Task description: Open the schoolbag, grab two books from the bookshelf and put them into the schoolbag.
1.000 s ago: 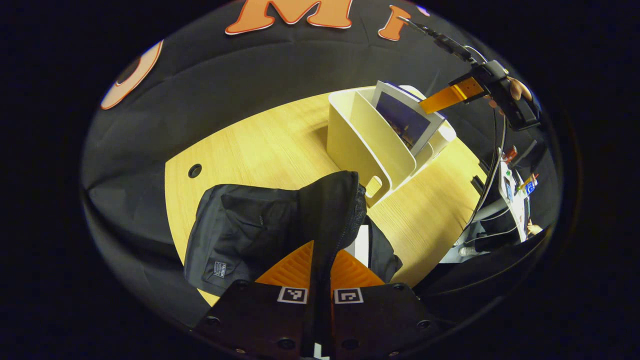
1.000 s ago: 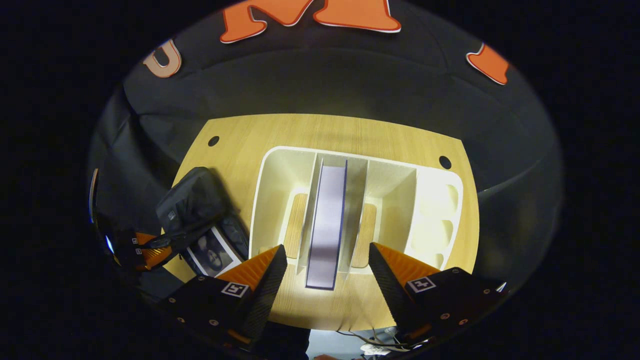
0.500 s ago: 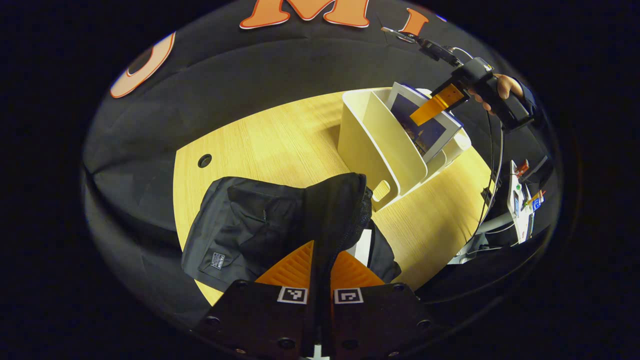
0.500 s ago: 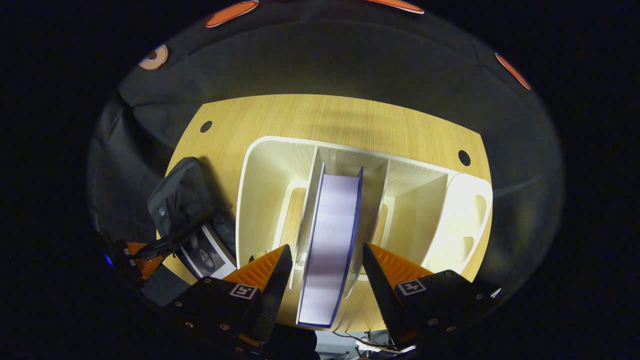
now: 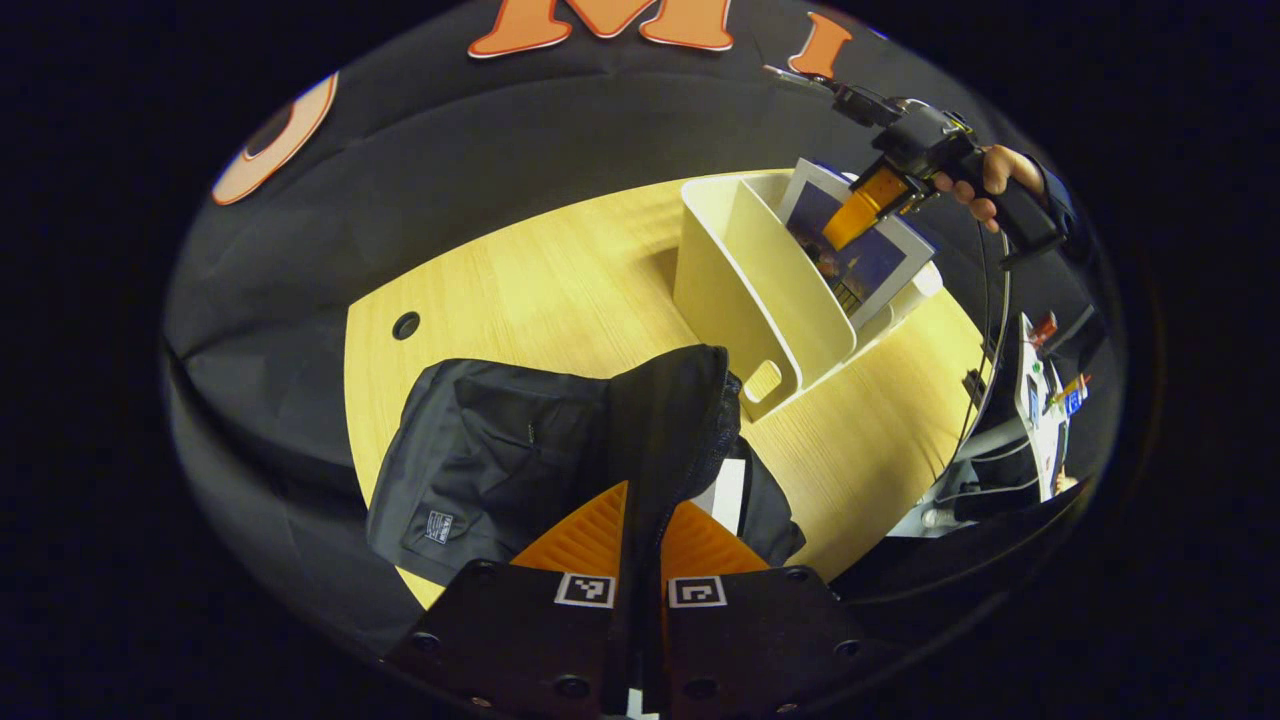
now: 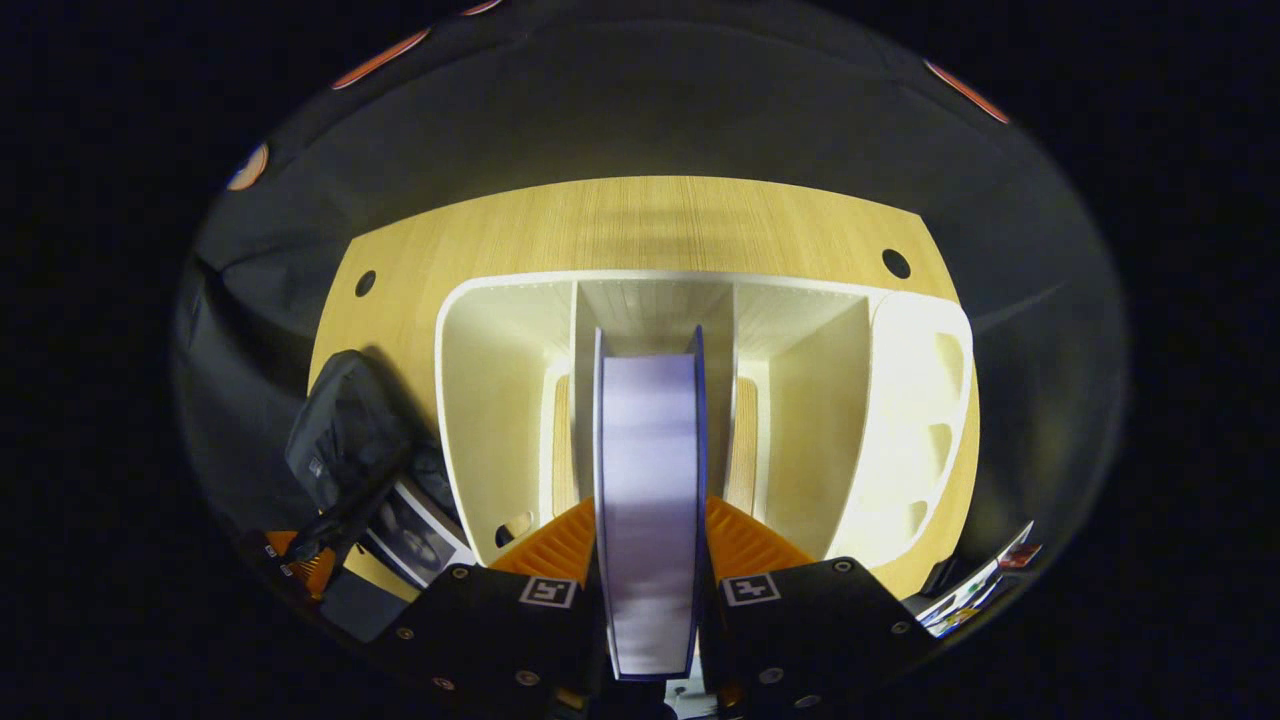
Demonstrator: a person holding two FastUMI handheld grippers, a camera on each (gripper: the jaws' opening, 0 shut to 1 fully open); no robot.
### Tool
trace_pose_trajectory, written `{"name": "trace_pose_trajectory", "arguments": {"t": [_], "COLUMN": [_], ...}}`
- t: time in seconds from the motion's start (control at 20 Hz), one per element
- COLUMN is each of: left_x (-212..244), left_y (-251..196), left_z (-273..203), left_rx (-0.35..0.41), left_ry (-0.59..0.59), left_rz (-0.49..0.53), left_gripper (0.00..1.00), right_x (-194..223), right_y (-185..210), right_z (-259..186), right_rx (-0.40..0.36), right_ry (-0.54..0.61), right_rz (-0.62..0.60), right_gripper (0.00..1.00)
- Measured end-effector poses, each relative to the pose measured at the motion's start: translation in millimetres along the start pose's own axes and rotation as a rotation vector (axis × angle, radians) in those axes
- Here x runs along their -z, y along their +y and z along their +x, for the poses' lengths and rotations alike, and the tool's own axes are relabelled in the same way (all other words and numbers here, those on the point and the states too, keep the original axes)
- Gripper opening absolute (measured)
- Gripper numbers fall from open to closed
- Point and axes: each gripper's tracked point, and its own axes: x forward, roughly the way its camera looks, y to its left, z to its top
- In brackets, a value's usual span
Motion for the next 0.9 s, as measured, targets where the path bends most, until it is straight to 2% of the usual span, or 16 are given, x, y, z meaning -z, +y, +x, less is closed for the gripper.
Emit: {"name": "trace_pose_trajectory", "arguments": {"t": [0.45,0.65,0.9], "left_x": [-2,-3,2], "left_y": [8,6,4], "left_z": [-3,-5,-3], "left_rx": [0.103,0.131,0.146], "left_ry": [-0.028,-0.032,-0.036], "left_rz": [0.162,0.199,0.230], "left_gripper": [0.06,0.05,0.06], "right_x": [70,112,156], "right_y": [-11,-11,-9], "right_z": [-55,-68,-80], "right_rx": [0.041,0.015,-0.025], "right_ry": [-0.072,-0.091,-0.132], "right_rz": [0.199,0.300,0.370], "right_gripper": [0.38,0.37,0.37]}}
